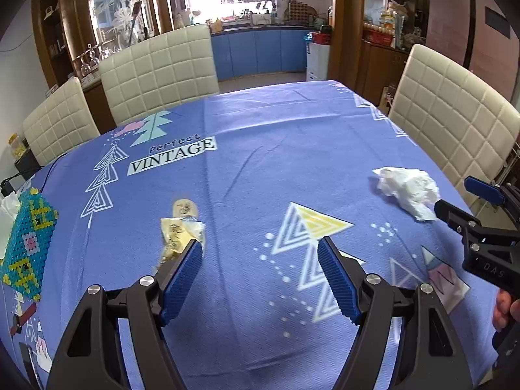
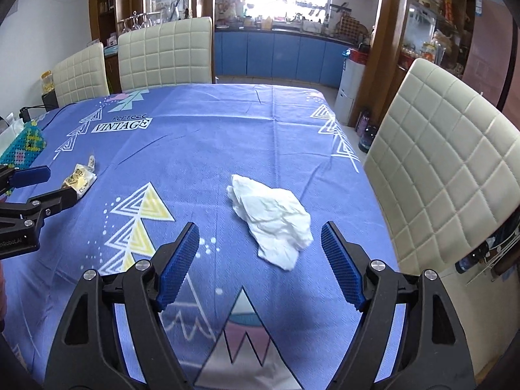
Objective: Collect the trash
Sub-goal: 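Move both tools back over the table toward the yellow wrapper and tissue, then grasp the yellow snack wrapper with the left tool while the right tool grasps the white tissue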
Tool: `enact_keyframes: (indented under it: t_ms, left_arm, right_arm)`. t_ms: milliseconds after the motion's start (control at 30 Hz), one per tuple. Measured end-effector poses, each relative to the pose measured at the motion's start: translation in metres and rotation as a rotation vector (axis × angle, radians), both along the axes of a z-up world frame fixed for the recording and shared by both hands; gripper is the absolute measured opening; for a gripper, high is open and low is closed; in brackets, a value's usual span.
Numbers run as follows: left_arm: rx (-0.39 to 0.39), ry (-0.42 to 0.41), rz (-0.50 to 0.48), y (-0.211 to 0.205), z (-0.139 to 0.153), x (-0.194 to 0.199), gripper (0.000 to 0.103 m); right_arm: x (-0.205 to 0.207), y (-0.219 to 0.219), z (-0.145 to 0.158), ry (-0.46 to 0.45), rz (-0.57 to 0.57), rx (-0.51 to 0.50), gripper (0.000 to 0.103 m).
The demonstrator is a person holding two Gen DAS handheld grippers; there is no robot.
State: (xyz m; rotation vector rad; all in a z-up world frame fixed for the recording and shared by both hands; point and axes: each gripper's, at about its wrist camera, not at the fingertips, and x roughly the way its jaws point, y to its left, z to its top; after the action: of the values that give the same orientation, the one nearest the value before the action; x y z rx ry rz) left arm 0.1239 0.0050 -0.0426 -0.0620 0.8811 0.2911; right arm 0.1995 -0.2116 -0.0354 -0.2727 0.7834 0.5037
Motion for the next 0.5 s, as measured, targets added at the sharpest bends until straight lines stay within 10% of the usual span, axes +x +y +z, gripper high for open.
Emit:
enact_keyframes:
  t_ms: [500]
  left_arm:
    - [-0.019, 0.055, 0.129, 0.083, -0.049, 0.027, 0.072]
  right_arm:
    - [0.059, 0.041, -0.036, 0.011, -0.012, -0.100, 0.078]
